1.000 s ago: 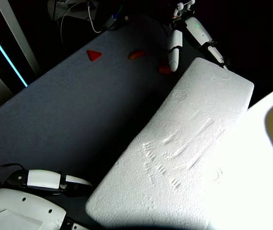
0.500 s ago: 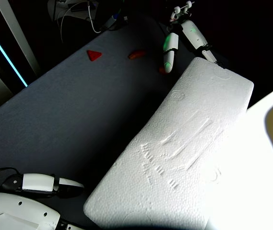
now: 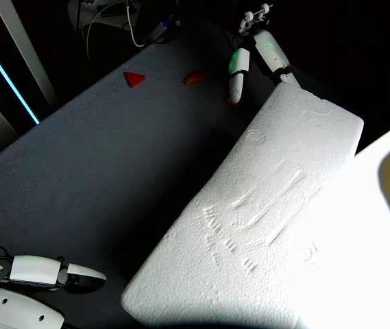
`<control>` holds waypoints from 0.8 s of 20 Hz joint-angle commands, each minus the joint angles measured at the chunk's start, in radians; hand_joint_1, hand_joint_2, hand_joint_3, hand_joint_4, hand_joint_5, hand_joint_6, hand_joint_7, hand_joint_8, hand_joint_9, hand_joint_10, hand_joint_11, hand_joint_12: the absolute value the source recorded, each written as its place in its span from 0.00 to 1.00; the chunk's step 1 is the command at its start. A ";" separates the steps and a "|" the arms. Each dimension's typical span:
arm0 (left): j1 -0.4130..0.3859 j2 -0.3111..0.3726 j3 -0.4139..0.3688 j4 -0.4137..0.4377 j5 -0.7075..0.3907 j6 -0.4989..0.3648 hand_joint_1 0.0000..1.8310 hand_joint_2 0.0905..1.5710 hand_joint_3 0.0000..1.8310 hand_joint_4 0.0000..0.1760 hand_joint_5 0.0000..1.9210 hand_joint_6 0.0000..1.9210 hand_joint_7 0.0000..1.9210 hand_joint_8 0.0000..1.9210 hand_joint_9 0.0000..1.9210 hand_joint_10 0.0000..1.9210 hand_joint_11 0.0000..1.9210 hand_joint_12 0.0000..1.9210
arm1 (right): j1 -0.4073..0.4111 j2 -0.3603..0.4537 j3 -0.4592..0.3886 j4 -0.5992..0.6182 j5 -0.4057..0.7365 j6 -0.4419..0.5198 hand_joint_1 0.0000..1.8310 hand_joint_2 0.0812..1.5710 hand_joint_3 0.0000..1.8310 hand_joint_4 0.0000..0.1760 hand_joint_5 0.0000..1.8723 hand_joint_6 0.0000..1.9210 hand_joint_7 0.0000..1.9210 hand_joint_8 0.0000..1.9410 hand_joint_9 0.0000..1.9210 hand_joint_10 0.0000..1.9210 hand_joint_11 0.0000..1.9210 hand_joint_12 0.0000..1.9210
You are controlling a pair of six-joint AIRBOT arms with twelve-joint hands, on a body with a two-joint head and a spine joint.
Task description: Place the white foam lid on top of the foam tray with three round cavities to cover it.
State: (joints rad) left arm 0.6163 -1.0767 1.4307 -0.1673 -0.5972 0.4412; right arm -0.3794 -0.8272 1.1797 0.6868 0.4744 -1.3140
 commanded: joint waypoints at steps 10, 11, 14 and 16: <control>-0.030 0.057 -0.053 0.027 -0.233 -0.004 0.19 0.67 0.00 0.16 0.00 0.00 0.00 0.00 0.00 0.00 0.00 0.13 | 0.037 0.050 -0.050 -0.107 0.175 0.002 0.22 0.75 0.00 0.00 0.00 0.00 0.00 0.00 0.00 0.00 0.00 0.20; -0.034 0.057 -0.055 0.034 -0.234 -0.004 0.20 0.67 0.00 0.13 0.00 0.00 0.00 0.00 0.00 0.00 0.00 0.13 | 0.039 0.050 -0.052 -0.112 0.175 0.002 0.21 0.74 0.00 0.00 0.00 0.00 0.00 0.00 0.00 0.00 0.00 0.44; -0.051 0.052 -0.058 0.062 -0.227 -0.010 0.22 0.66 0.00 0.03 0.00 0.00 0.00 0.00 0.00 0.00 0.00 0.10 | 0.040 0.049 -0.054 -0.115 0.175 0.002 0.23 0.74 0.00 0.00 0.00 0.00 0.00 0.00 0.00 0.00 0.00 0.54; -0.056 0.046 -0.057 0.075 -0.215 -0.014 0.22 0.64 0.00 0.17 0.00 0.00 0.00 0.00 0.00 0.00 0.00 0.09 | 0.040 0.050 -0.054 -0.115 0.175 0.004 0.22 0.75 0.00 0.00 0.00 0.00 0.00 0.00 0.00 0.00 0.00 0.42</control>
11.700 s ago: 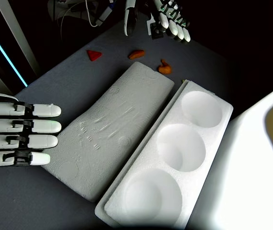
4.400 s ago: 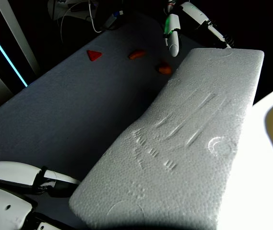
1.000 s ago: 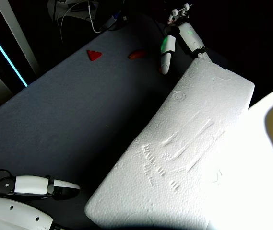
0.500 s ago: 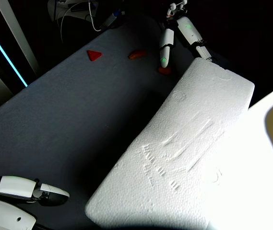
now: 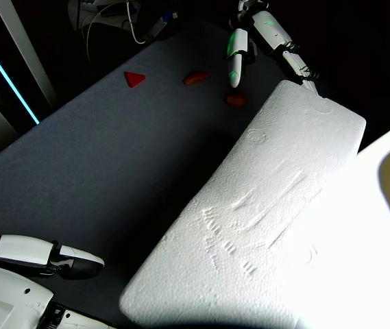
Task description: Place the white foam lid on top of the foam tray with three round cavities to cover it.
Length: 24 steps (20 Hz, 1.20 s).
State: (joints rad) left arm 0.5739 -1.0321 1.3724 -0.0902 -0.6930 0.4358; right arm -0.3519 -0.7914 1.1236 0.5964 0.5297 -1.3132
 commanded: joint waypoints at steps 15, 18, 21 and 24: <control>0.043 0.016 -0.014 -0.048 -0.138 -0.005 0.23 0.64 0.00 0.17 0.00 0.00 0.00 0.00 0.00 0.00 0.00 0.20 | 0.018 -0.016 0.016 -0.025 0.097 0.010 0.21 0.74 0.00 0.00 0.00 0.00 0.00 0.00 0.00 0.00 0.00 0.55; 0.046 0.002 -0.004 -0.047 -0.112 -0.005 0.22 0.65 0.00 0.16 0.00 0.00 0.00 0.00 0.00 0.00 0.00 0.26 | 0.017 -0.015 0.017 -0.024 0.093 0.010 0.22 0.74 0.00 0.00 0.00 0.00 0.00 0.00 0.00 0.00 0.00 0.50; 0.051 -0.009 0.008 -0.050 -0.090 -0.008 0.21 0.65 0.00 0.28 0.00 0.00 0.00 0.00 0.00 0.00 0.00 0.23 | 0.008 -0.014 0.022 -0.009 0.091 0.010 0.22 0.73 0.00 0.00 0.00 0.00 0.00 0.00 0.00 0.00 0.00 0.42; 0.053 -0.019 0.016 -0.052 -0.077 -0.009 0.20 0.65 0.00 0.19 0.00 0.00 0.00 0.00 0.00 0.00 0.00 0.22 | -0.004 -0.014 0.028 0.011 0.089 0.010 0.21 0.73 0.00 0.00 0.00 0.00 0.00 0.00 0.00 0.00 0.00 0.37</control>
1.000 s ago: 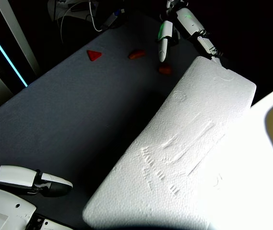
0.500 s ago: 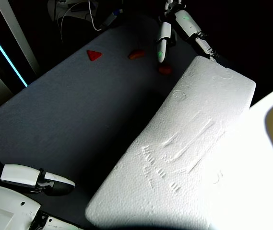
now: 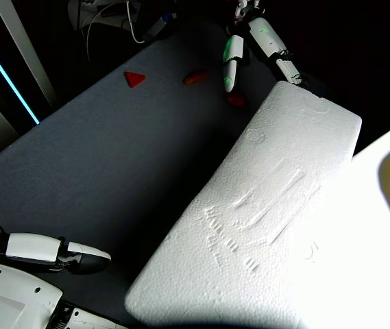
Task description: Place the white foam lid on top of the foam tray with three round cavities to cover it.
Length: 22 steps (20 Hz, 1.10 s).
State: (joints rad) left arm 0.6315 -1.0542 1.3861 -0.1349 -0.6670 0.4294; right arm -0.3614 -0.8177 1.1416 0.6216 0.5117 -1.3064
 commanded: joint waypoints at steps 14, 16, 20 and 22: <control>0.036 0.032 -0.017 -0.027 -0.148 -0.004 0.23 0.67 0.00 0.26 0.00 0.00 0.00 0.00 0.00 0.00 0.00 0.21 | -0.039 0.036 0.002 0.032 0.122 -0.001 0.29 0.77 0.00 0.00 0.00 0.00 0.00 0.00 0.00 0.00 0.00 0.00; 0.042 0.037 -0.021 -0.034 -0.163 -0.004 0.23 0.67 0.00 0.21 0.00 0.00 0.00 0.00 0.00 0.00 0.00 0.13 | -0.040 0.040 -0.003 0.030 0.127 -0.001 0.30 0.76 0.00 0.00 0.00 0.00 0.00 0.00 0.00 0.00 0.00 0.00; 0.041 0.044 -0.030 -0.033 -0.183 -0.004 0.23 0.66 0.00 0.24 0.00 0.00 0.00 0.00 0.00 0.00 0.00 0.12 | -0.040 0.045 -0.011 0.021 0.138 -0.001 0.22 0.75 0.00 0.00 0.00 0.00 0.00 0.00 0.00 0.00 0.01 0.01; 0.036 0.043 -0.030 -0.028 -0.186 -0.004 0.24 0.66 0.00 0.19 0.00 0.00 0.00 0.00 0.00 0.00 0.00 0.16 | -0.040 0.048 -0.015 0.017 0.142 -0.001 0.21 0.75 0.00 0.00 0.00 0.00 0.00 0.00 0.00 0.00 0.00 0.27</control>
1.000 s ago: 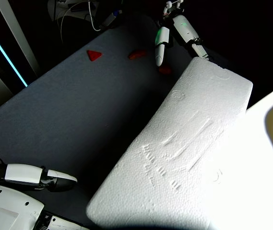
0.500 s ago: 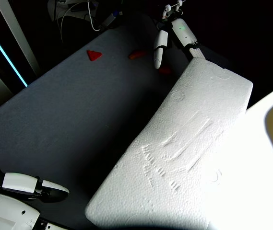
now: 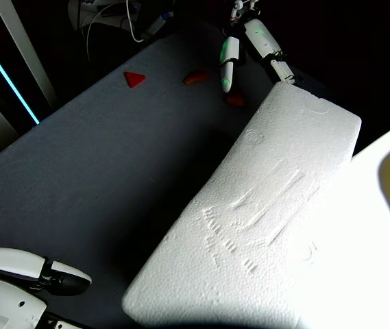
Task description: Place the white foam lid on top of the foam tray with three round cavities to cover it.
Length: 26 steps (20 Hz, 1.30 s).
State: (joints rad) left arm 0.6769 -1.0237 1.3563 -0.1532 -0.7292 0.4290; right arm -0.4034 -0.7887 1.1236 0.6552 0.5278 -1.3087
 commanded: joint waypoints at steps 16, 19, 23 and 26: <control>-0.038 -0.020 0.015 0.037 -0.078 -0.019 0.23 0.66 0.00 0.19 0.00 0.00 0.00 0.00 0.00 0.00 0.00 0.22 | 0.005 -0.014 0.005 -0.036 0.123 0.011 0.26 0.75 0.00 0.00 0.00 0.00 0.00 0.00 0.00 0.00 0.00 0.00; -0.036 -0.021 0.016 0.033 -0.076 -0.020 0.24 0.66 0.00 0.20 0.00 0.00 0.00 0.00 0.00 0.00 0.00 0.20 | -0.007 -0.023 0.010 -0.036 0.120 0.022 0.28 0.75 0.00 0.00 0.00 0.00 0.00 0.00 0.00 0.00 0.00 0.00; -0.029 -0.022 0.017 0.029 -0.073 -0.020 0.24 0.66 0.00 0.20 0.00 0.00 0.00 0.00 0.00 0.00 0.00 0.22 | -0.033 -0.023 0.017 -0.022 0.121 0.039 0.27 0.77 0.00 0.00 0.00 0.00 0.00 0.00 0.00 0.00 0.00 0.00; -0.019 -0.019 0.020 0.021 -0.070 -0.020 0.25 0.66 0.00 0.16 0.00 0.00 0.00 0.00 0.00 0.00 0.00 0.23 | -0.051 -0.014 0.017 -0.004 0.126 0.040 0.27 0.77 0.00 0.00 0.00 0.00 0.00 0.00 0.00 0.00 0.00 0.00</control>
State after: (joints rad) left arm 0.6640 -1.0454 1.3712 -0.1226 -0.6910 0.4141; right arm -0.4606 -0.8246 1.1332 0.6655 0.5346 -1.2724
